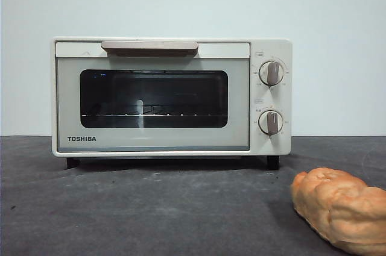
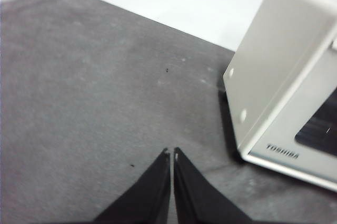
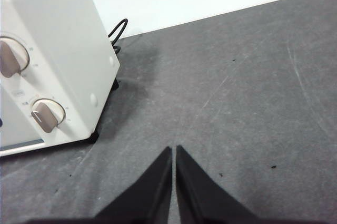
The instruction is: The left arm flap open the oven, the right arm pick bread and place it into oven, the left arm flap close the oven
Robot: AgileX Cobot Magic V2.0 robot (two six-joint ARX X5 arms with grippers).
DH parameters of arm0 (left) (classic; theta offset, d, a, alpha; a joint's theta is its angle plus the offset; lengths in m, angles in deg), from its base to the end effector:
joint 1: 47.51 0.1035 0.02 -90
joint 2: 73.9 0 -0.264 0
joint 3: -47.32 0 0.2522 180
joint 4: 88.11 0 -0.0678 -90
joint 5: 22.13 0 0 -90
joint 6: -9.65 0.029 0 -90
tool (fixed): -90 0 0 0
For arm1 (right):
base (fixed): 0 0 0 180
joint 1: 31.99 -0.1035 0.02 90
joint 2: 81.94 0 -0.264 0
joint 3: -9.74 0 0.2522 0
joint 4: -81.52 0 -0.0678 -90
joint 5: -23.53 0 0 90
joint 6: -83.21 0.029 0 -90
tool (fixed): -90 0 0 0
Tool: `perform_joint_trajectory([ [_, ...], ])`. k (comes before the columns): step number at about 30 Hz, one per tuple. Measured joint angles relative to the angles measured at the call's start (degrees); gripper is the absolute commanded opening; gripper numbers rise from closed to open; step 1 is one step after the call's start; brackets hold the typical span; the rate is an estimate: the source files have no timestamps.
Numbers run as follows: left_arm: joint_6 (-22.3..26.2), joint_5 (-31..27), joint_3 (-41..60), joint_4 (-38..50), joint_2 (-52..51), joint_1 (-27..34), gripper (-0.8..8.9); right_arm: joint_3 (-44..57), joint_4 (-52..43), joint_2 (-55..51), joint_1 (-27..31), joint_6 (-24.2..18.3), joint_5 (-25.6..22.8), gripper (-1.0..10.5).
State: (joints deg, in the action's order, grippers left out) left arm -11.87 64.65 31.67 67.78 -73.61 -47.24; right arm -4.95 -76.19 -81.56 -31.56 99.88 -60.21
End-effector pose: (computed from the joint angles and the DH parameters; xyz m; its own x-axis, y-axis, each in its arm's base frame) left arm 0.0948 0.0021 0.1569 0.9865 0.0608 -0.1519 -0.1118 0.9283 -0.3546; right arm 0.0961 0.0024 0.1542 0.9852 0.1016 -0.1380 -0.0565 0.9527 0.2986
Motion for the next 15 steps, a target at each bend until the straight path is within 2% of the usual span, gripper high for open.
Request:
perform_joint_trajectory([
  [4,-3.54,1.20,-0.22,-0.42,0.00,0.00,0.17,-0.02,-0.79,0.00,0.00,1.38,0.11,0.1],
  [9,-4.83,4.48,-2.86,-1.55,0.00,0.00,0.17,-1.86,-1.27,0.00,0.00,2.56,1.22,0.1],
  [15,-5.60,4.68,-9.75,-5.25,0.87,0.00,0.17,-7.26,0.09,0.00,0.00,3.32,1.25,0.1],
])
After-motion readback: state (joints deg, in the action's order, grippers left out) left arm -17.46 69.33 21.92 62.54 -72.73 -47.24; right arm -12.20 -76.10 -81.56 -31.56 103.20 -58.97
